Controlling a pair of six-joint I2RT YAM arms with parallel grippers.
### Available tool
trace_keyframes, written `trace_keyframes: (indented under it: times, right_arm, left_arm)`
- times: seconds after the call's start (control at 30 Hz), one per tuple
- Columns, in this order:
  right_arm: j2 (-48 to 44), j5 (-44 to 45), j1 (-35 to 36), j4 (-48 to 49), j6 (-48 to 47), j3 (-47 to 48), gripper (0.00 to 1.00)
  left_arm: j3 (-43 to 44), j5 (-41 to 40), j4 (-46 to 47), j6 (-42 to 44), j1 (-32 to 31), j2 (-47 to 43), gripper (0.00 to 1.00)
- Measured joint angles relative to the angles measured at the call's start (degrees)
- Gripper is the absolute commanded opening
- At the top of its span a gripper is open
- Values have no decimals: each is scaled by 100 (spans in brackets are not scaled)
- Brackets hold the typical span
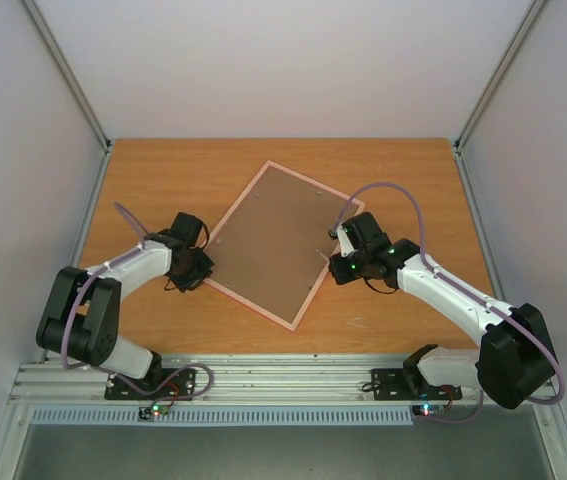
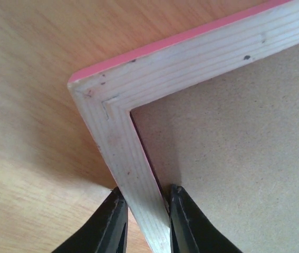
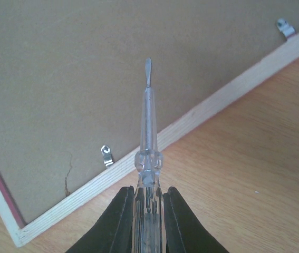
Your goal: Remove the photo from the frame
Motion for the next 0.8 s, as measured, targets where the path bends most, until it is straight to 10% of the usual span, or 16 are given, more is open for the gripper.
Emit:
trace_keyframes:
  times: [0.8]
  right_arm:
    - [-11, -254, 0, -90, -98, 81, 1]
  left_arm:
    - [3423, 529, -782, 3901, 7, 2809, 5]
